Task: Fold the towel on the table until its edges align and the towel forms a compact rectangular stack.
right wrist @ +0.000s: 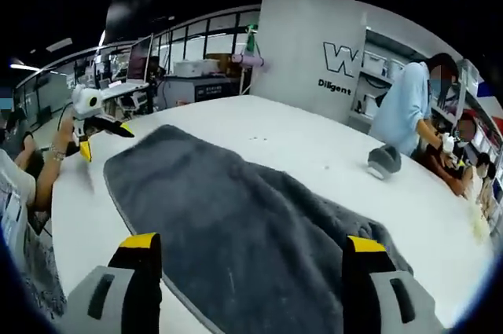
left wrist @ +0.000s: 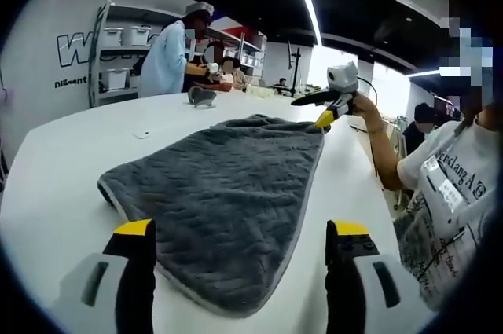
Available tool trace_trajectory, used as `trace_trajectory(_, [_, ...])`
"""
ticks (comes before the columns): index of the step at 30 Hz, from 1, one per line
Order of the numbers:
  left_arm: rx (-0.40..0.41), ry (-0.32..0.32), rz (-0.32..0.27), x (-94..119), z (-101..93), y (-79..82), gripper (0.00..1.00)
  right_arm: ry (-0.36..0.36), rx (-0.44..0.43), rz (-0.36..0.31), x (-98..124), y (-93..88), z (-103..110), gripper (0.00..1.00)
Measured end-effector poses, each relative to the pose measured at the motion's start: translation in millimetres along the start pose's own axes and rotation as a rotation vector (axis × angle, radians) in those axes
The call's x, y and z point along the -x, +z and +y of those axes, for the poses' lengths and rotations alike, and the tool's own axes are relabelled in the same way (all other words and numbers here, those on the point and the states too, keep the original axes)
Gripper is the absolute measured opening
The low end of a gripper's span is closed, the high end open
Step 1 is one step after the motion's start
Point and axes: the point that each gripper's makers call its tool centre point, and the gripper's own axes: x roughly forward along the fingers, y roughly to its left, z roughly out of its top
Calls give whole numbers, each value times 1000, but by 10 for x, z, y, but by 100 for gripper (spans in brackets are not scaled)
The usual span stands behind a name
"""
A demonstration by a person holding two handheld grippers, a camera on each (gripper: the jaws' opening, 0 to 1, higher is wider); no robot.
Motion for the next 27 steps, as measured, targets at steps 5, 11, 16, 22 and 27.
trace_trajectory(5, [0, 0, 10, -19, -20, -33, 94, 42, -46, -82, -171, 78, 12, 100])
trace_trajectory(11, [4, 1, 31, -37, -10, -82, 94, 96, -58, -91, -258, -42, 119, 99])
trace_trajectory(16, [10, -9, 35, -51, -15, -96, 93, 71, -121, -75, -246, -184, 13, 96])
trace_trajectory(22, [31, -26, 31, -69, -16, -105, 93, 83, -139, -56, -213, -253, 47, 99])
trace_trajectory(27, [49, -26, 32, -63, 36, -122, 93, 112, -136, -69, -198, -215, 120, 99])
